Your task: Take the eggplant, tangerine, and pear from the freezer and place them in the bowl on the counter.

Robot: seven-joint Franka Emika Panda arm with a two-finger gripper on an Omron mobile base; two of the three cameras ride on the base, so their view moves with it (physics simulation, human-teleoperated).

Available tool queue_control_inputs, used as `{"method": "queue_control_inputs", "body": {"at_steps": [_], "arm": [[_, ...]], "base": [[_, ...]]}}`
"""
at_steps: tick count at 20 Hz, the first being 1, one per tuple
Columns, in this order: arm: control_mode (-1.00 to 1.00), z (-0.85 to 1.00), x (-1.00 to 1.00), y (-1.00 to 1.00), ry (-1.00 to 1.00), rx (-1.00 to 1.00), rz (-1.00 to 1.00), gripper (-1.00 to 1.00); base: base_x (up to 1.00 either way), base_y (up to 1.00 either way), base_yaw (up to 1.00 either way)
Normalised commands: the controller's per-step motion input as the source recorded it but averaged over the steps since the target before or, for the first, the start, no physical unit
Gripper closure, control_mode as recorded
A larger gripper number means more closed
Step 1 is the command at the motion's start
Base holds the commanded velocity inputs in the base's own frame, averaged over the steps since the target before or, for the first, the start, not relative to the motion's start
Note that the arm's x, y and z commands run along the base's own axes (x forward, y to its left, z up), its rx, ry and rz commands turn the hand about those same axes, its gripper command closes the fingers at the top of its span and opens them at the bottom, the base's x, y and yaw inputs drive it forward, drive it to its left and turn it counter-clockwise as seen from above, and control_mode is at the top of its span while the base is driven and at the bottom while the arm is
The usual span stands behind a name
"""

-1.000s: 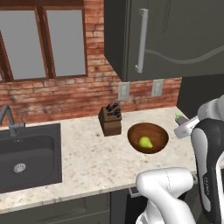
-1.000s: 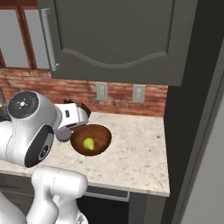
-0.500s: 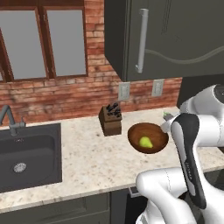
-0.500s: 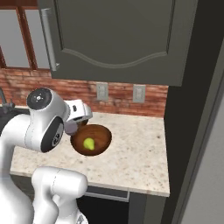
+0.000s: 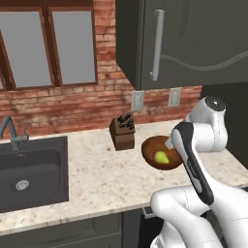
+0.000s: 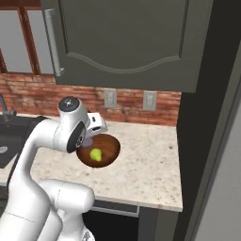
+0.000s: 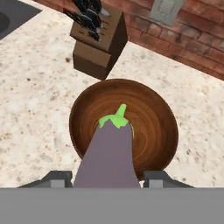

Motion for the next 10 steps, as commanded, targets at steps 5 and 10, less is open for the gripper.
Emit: {"method": "queue_control_inputs", "body": {"at_steps": [5,10], "arm": [[-1.0,-0.43,0.34,-0.03,0.02,0.0,0.05,1.0],[-1.0,-0.47,0.43,0.0,0.0,0.0,0.04,1.0]], "base": [[0.0,0.0,0.0],[0.0,0.0,0.0]]}}
